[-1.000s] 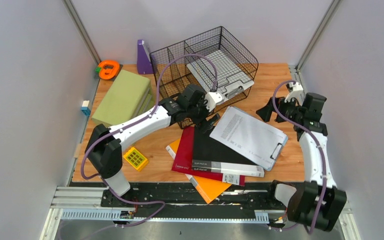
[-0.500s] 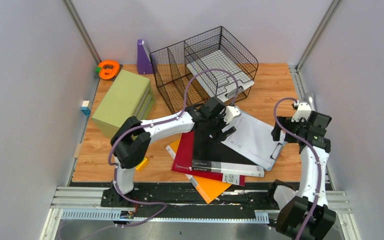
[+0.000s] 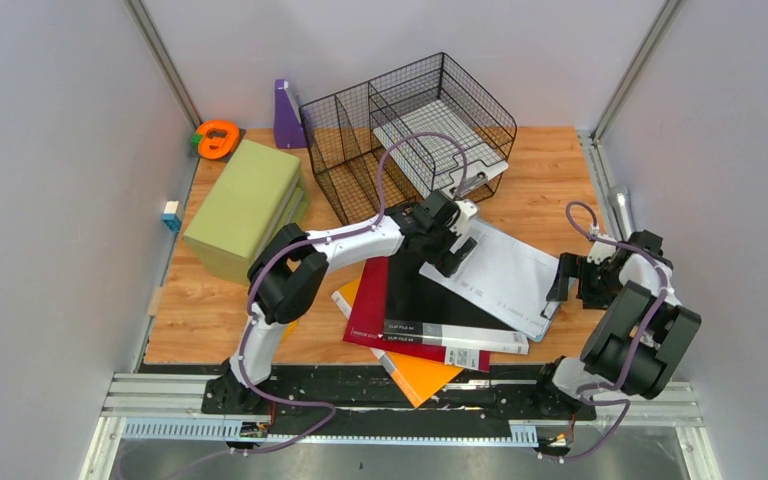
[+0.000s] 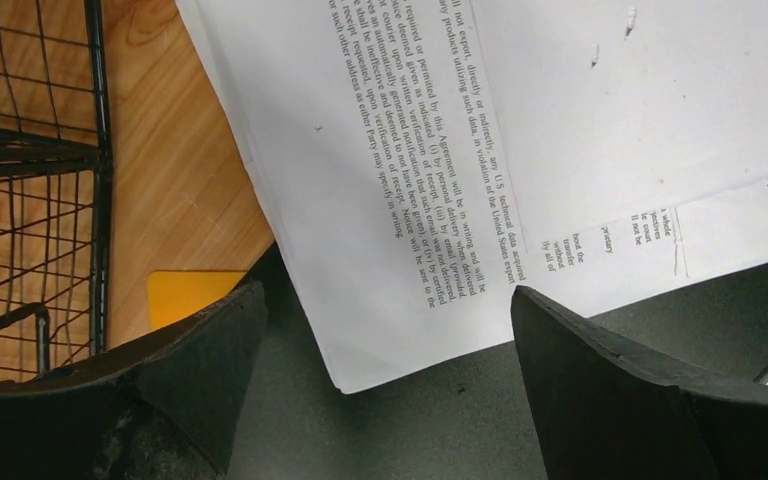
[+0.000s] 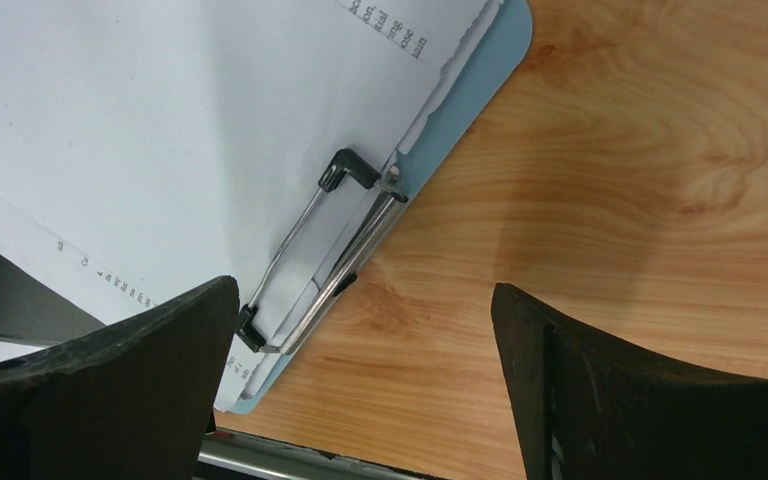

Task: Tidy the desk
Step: Pick up the folder from the center of the board.

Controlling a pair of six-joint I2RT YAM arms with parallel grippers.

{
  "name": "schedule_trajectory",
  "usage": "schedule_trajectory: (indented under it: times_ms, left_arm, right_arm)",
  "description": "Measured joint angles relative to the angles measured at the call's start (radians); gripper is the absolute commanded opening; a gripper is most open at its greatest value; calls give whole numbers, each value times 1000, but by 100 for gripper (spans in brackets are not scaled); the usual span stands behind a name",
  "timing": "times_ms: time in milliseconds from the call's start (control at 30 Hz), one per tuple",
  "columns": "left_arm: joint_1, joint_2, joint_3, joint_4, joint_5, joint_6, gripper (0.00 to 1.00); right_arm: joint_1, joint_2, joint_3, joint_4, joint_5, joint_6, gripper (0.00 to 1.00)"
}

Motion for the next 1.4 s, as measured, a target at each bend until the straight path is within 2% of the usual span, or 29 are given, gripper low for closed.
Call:
schedule_trajectory:
  times_ms: [300,367,567,767,1167,1400]
  left_arm:
    - [66,51,-11,17,75,-132,100]
    - [71,51,-20,35,93,-138,100]
    - [69,51,-58,131,178,-195,100]
    - [83,39,-96,186,224,-224,100]
    - [96,9,-163,269,251,-257,97]
    - [96,-15,-205,302,250,-279,97]
  right_arm:
    - [-22,237,154,-31,-126,1,100]
    - [-26,277,185,-38,-173,10,95]
    - [-30,405,275,-66,-358,34,92]
    - [-59,475,334,-117,-433,45,90]
    - [-67,503,362,-131,-450,57,86]
    - [-41,462,346,-102,-379,118,98]
